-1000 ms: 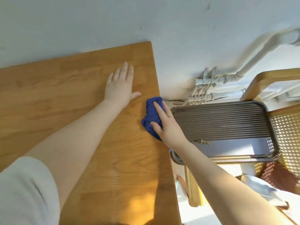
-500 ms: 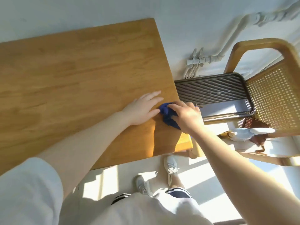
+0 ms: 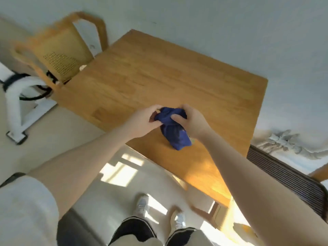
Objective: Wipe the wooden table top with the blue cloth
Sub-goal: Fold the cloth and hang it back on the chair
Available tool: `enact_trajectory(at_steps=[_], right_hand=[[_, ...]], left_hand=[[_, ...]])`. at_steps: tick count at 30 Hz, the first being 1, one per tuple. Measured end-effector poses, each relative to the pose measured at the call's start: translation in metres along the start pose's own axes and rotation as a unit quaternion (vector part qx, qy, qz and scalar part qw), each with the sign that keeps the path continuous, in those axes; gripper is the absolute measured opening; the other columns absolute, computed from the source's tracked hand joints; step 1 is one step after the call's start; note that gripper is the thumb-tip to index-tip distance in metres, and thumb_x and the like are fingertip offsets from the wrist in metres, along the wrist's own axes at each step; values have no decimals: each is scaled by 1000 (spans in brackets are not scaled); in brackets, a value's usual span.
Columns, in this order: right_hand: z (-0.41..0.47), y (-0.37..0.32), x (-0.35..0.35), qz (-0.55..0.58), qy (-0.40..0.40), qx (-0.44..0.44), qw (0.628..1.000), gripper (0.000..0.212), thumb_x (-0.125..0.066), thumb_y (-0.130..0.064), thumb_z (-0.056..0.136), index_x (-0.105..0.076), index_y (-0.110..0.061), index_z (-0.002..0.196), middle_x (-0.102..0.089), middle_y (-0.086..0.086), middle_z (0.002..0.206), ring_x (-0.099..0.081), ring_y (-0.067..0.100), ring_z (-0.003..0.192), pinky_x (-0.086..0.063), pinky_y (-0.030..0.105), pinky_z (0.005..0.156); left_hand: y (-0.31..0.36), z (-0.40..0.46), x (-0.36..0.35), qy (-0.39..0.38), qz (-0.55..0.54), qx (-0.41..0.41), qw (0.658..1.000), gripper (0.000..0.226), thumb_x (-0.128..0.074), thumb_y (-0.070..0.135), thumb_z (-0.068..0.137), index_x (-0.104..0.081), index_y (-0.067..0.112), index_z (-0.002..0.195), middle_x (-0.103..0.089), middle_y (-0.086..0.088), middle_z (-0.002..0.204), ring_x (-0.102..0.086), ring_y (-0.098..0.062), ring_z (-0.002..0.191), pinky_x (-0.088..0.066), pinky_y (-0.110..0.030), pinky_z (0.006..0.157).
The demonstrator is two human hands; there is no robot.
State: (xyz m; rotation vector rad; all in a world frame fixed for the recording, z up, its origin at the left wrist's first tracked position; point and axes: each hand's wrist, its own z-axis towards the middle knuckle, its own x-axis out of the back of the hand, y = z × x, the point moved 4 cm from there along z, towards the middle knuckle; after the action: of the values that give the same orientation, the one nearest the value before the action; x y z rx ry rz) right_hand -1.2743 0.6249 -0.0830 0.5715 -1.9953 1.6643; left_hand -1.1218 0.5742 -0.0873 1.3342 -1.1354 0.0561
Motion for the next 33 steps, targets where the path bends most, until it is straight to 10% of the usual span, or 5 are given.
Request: enact_trajectory(at_steps=[6,15,22,26,33], right_hand=[[60,-102,-84,-67,-110,156,979,18,-54,-21,90,-50,-6,83,-45,7,78,-41,21,70,-28,30,57],[165,-206,-209,-70,-117,262,955,12,-53,-19,90,-58,-8,91,-59,4,81,-49,18,74,-33,29,62],[314,-326,-301,-31,-50,236,970,10,-50,-10,90,-59,-11,85,-54,2,74,-50,23,74,-28,27,57],[384,-384,-344,-3,-46,224,974,26,-50,-14,90,-48,-14,116,-56,-2,80,-55,20,78,-44,34,71],[515,-431,-419,-66,-58,227,970,19,-43,-12,94,-56,-6,107,-62,12,102,-55,26,93,-28,22,65]], left_hand=[[-74,-71,81,190,-120,96,970,24,-61,7,87,-52,14,108,-61,-4,109,-57,-21,104,-44,-35,93],[-201,-83,199,305,-109,199,925,23,-56,17,92,-55,10,114,-63,-1,98,-55,-10,84,-37,1,60],[-315,-37,374,323,-106,204,918,25,-59,16,89,-60,8,113,-63,-2,98,-58,-15,89,-46,-22,74],[-379,-19,451,349,-162,201,901,22,-56,16,88,-62,4,106,-67,-18,100,-63,-32,96,-50,-49,89],[-484,37,542,298,-271,207,892,19,-44,13,97,-60,4,99,-61,-19,94,-56,-25,85,-50,-40,83]])
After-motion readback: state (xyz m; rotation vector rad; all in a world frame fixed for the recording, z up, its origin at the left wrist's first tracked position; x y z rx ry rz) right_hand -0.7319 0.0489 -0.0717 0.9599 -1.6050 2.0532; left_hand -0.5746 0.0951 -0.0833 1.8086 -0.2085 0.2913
